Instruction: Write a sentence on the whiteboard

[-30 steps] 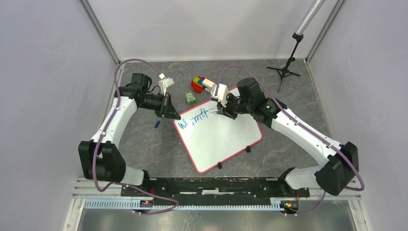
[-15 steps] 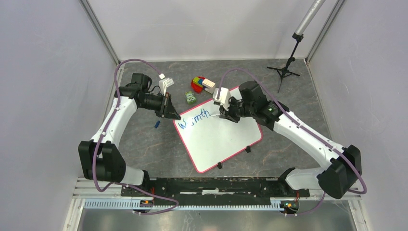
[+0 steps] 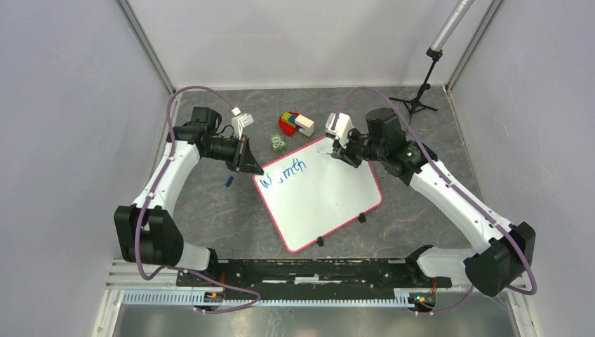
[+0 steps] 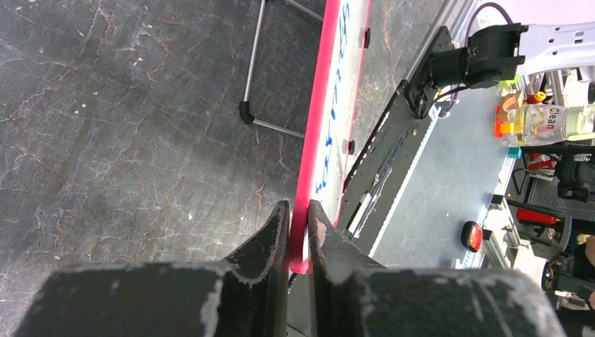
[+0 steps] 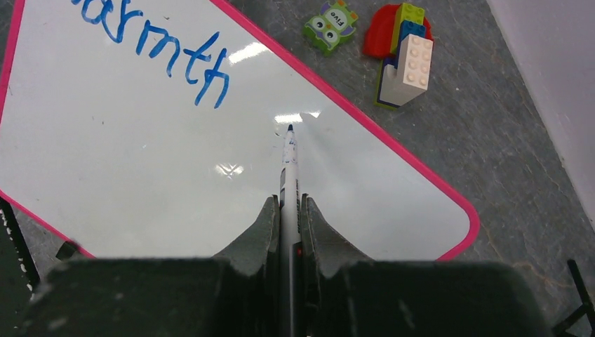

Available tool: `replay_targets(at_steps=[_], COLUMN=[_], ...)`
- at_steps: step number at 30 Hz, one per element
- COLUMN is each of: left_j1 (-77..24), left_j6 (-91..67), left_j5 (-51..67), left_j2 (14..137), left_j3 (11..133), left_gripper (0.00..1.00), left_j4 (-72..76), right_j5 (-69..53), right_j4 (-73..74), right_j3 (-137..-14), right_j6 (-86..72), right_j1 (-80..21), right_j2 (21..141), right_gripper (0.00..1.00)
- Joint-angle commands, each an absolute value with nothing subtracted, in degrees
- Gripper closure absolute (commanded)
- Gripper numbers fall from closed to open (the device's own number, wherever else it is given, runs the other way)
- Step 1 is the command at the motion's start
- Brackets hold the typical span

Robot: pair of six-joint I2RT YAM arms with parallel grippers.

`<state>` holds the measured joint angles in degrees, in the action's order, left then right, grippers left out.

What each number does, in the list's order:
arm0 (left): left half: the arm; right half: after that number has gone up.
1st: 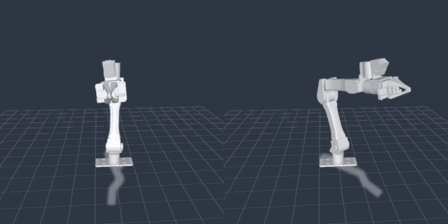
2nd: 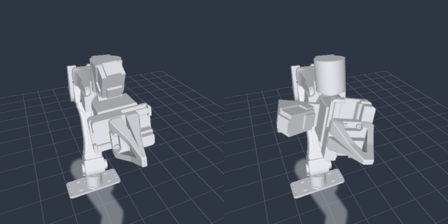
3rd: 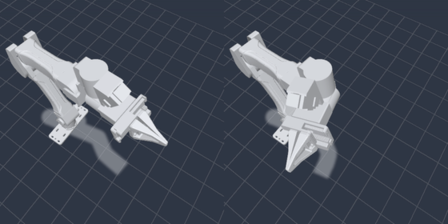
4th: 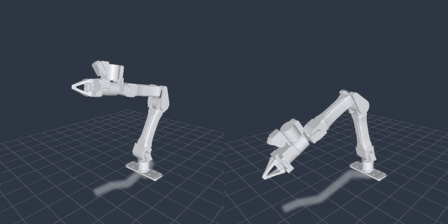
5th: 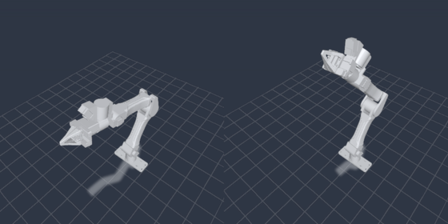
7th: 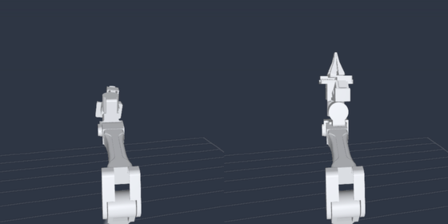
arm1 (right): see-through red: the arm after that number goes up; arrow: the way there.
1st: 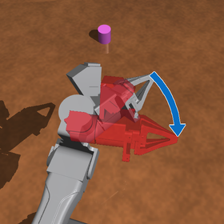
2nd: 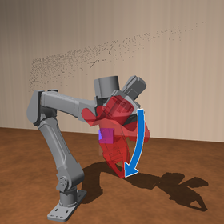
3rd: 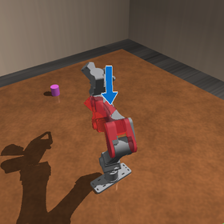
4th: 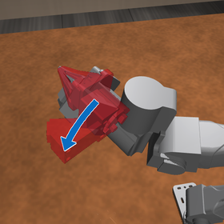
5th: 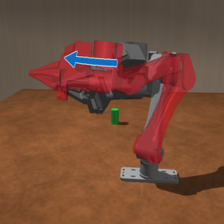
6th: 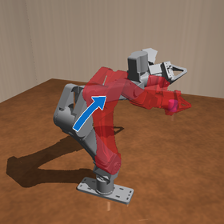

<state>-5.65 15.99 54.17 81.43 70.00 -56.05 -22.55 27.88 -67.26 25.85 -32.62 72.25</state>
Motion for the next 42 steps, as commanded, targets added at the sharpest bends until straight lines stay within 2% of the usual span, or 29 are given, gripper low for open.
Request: replay_targets(at_steps=[1, 42], left_j1=[-5.9, -5.9], left_j6=[18.0, 17.3], left_j5=[52.7, 52.2], left_j2=[80.2, 79.9], left_j3=[70.1, 69.5], left_gripper=[0.97, 0.98], left_j4=[-55.0, -54.0], right_j5=[-22.2, -25.7], right_j4=[25.4, 25.1], right_j3=[-69.5, -70.9], right_j6=[26.2, 26.5], right_j1=[-32.3, -33.8], right_j2=[72.1, 77.1], right_gripper=[1.00, 1.00])
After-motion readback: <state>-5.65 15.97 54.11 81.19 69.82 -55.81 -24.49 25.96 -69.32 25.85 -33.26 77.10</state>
